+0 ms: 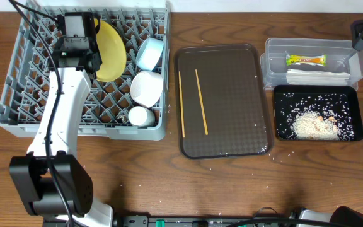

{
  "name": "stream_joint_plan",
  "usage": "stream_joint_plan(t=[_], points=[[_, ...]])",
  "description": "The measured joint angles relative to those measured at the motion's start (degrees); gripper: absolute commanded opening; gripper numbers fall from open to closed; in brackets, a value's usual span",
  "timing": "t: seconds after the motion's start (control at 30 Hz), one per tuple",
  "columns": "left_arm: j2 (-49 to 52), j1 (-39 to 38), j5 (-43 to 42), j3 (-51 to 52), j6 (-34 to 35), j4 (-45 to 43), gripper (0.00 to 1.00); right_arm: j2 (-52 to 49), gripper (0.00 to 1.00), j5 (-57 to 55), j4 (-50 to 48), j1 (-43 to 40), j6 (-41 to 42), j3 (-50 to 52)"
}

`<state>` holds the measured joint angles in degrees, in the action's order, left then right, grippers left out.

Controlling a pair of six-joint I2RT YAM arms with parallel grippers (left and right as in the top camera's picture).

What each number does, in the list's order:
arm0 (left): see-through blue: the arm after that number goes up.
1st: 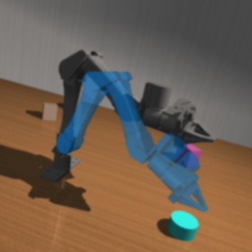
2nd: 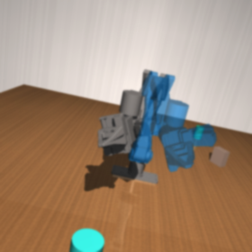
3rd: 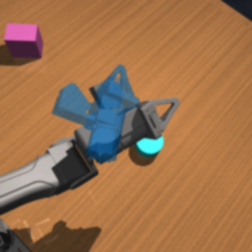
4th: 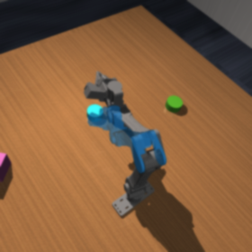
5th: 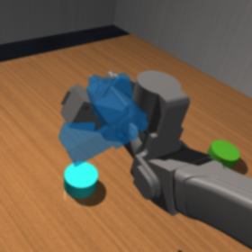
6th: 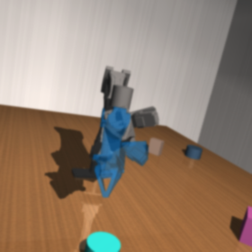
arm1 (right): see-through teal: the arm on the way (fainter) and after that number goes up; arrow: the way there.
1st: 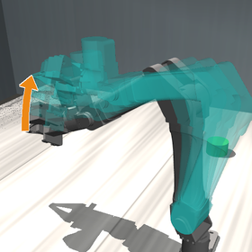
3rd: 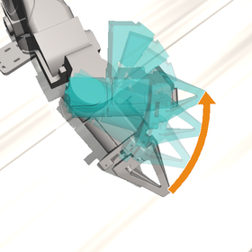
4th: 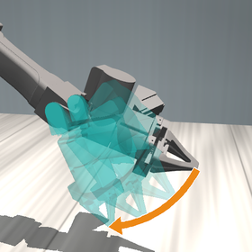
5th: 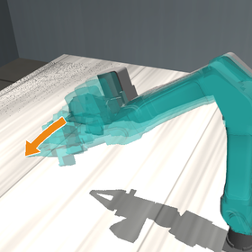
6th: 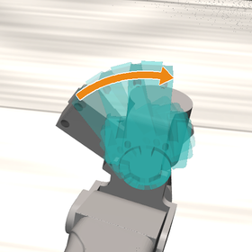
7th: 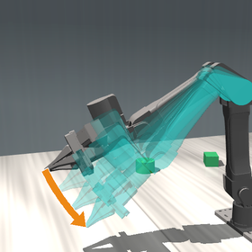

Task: Sort waste into correct bins and load items into the dishwasher
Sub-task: 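Lower the yellow plate upright into the rack and open the left gripper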

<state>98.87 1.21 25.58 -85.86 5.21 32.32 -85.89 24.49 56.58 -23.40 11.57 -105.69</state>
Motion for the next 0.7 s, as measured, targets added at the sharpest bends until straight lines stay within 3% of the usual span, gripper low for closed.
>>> stream_joint_plan(t=[0.4, 0.7], points=[[3.5, -4.7, 7.4, 0.0, -0.8, -2.3, 0.07, 0.0, 0.99, 0.0, 0.0, 0.0, 0.0, 0.0], [6.8, -5.7, 9.3, 0.0, -0.8, -11.6, 0.09, 0.0, 0.99, 0.0, 0.0, 0.0, 0.0, 0.0]])
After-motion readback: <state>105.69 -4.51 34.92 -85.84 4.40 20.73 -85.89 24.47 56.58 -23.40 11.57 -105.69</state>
